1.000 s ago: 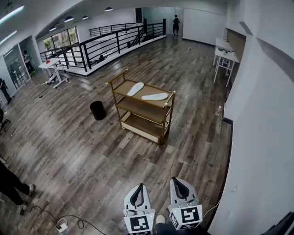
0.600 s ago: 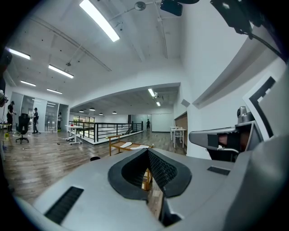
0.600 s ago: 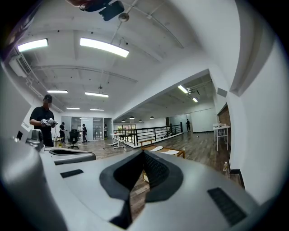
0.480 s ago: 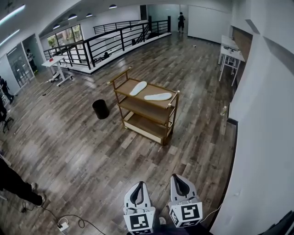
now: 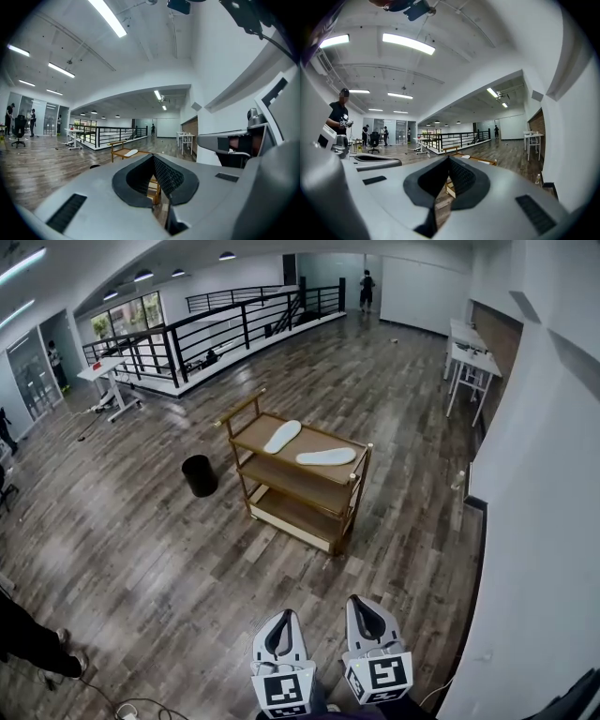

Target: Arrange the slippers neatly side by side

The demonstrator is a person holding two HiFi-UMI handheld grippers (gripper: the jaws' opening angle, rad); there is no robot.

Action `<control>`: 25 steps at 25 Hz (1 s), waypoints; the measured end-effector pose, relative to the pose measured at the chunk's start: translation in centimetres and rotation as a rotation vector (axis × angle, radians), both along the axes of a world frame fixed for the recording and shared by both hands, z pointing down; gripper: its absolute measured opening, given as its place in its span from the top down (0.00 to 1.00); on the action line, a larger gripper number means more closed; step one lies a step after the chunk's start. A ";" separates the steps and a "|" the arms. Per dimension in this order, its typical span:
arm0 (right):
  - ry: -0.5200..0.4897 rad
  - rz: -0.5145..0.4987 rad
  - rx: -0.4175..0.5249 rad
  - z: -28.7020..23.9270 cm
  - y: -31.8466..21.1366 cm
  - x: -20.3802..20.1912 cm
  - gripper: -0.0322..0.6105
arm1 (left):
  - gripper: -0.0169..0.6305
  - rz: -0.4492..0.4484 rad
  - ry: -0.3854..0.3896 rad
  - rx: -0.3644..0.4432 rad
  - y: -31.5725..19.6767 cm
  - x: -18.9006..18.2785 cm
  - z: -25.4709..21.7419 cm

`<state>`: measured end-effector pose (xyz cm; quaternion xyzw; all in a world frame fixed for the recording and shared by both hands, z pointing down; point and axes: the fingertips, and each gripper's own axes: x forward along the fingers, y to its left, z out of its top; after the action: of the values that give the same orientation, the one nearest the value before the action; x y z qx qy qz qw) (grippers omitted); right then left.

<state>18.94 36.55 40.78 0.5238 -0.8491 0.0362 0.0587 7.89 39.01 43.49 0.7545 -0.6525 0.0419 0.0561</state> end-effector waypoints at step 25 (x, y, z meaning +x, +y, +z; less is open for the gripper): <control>0.046 -0.035 -0.036 2.5 -18.2 -11.1 0.95 | 0.97 0.002 0.039 -0.015 -17.9 -10.5 2.6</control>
<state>7.88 18.31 43.24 0.5084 -0.8558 0.0383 0.0880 -2.61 21.07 46.10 0.7553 -0.6503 0.0321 0.0747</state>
